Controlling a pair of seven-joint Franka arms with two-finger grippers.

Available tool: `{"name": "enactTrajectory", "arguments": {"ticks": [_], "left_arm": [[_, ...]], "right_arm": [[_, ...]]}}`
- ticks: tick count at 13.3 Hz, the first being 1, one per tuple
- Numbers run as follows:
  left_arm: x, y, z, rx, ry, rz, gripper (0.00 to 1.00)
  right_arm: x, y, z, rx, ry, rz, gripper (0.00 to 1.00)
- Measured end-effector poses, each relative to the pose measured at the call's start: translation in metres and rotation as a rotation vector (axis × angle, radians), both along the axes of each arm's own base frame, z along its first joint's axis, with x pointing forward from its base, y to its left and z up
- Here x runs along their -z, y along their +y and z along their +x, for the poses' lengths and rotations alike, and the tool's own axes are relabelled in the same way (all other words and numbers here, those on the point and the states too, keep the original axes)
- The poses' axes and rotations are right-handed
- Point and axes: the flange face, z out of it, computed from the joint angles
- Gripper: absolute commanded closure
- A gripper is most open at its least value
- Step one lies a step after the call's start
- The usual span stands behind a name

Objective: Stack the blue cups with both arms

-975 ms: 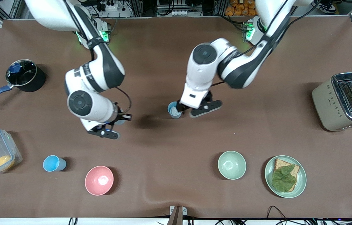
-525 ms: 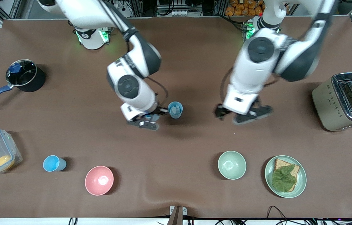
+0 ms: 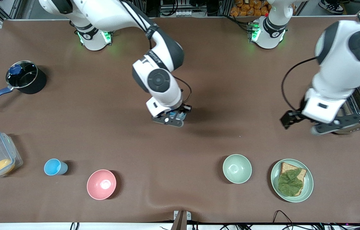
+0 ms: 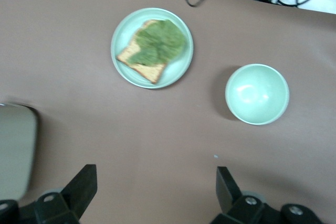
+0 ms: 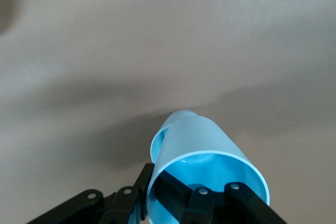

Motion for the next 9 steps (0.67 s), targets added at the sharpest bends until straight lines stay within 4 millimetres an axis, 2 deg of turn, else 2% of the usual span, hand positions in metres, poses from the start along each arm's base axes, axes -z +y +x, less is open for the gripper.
{"name": "enactTrajectory", "arguments": {"ticks": [2, 5, 6, 7, 9], "left_arm": [[-0.014, 0.023, -0.007, 0.023, 0.03, -0.006, 0.0], [-0.036, 0.034, -0.022, 0.039, 0.054, -0.005, 0.0], [-0.041, 0.036, -0.025, 0.056, 0.055, -0.002, 0.0], [-0.045, 0.038, -0.028, 0.071, 0.056, -0.02, 0.0], [-0.05, 0.041, -0.033, 0.084, 0.061, -0.058, 0.0]], "right_arm": [[0.015, 0.016, -0.011, 0.022, 0.002, -0.006, 1.0], [0.022, 0.025, -0.02, 0.031, 0.007, -0.016, 1.0], [0.023, 0.026, -0.02, 0.03, 0.004, -0.02, 0.61], [0.023, 0.023, -0.018, 0.033, 0.0, -0.024, 0.01], [0.021, 0.018, -0.011, 0.043, -0.008, -0.03, 0.0]]}}
